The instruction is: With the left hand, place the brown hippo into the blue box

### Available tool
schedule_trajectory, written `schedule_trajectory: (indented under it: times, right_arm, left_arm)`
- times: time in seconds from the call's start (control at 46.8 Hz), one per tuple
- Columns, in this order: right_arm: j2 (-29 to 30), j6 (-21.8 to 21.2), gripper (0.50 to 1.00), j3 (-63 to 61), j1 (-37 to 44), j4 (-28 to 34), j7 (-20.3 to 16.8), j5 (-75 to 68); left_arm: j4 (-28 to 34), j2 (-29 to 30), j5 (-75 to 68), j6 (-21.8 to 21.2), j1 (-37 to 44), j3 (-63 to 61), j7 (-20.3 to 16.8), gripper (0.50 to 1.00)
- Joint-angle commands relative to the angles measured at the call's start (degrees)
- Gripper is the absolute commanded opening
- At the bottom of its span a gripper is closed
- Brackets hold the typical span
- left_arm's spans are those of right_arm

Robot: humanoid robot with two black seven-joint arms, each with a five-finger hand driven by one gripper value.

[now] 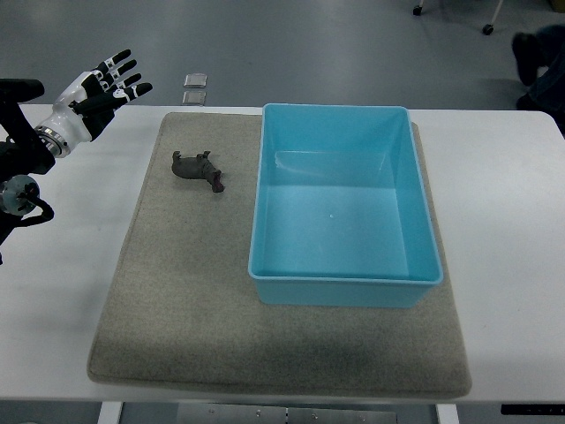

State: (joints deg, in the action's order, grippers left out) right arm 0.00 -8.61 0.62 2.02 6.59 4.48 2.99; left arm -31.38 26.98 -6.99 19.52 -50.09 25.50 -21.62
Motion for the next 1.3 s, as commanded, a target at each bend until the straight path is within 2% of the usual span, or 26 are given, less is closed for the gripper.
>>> schedule_trajectory:
  times: [0.0, 0.128, 0.363, 0.577, 0.919, 1.282]
  right_arm:
    - [0.00, 0.00, 0.936, 0.00, 0.00, 0.00, 0.00, 0.00]
    - [0.00, 0.00, 0.936, 0.00, 0.00, 0.00, 0.00, 0.00]
    - [0.00, 0.00, 0.936, 0.00, 0.00, 0.00, 0.00, 0.00]
    - [0.00, 0.00, 0.936, 0.00, 0.00, 0.00, 0.00, 0.00]
    - [0.00, 0.00, 0.936, 0.00, 0.00, 0.00, 0.00, 0.00]
    - [0.00, 0.00, 0.936, 0.00, 0.00, 0.00, 0.00, 0.00]
  left_arm:
    - [0.00, 0.00, -0.65, -0.89, -0.27, -0.18, -0.09, 0.990]
    - [0.00, 0.00, -3.55, -1.68, -0.98, -0.36, -0.26, 0.984]
    - [-0.52, 0.09, -21.73, -6.69, -2.47, -0.27, -0.53, 0.981]
    - [-1.49, 0.18, -34.84, -6.69, -3.79, -0.27, -0.44, 0.996]
    - [-6.50, 0.71, -38.35, -6.69, -5.37, -0.45, -0.35, 1.000]
    - [-11.60, 4.05, -60.49, -6.17, -6.69, -0.53, -0.26, 0.996]
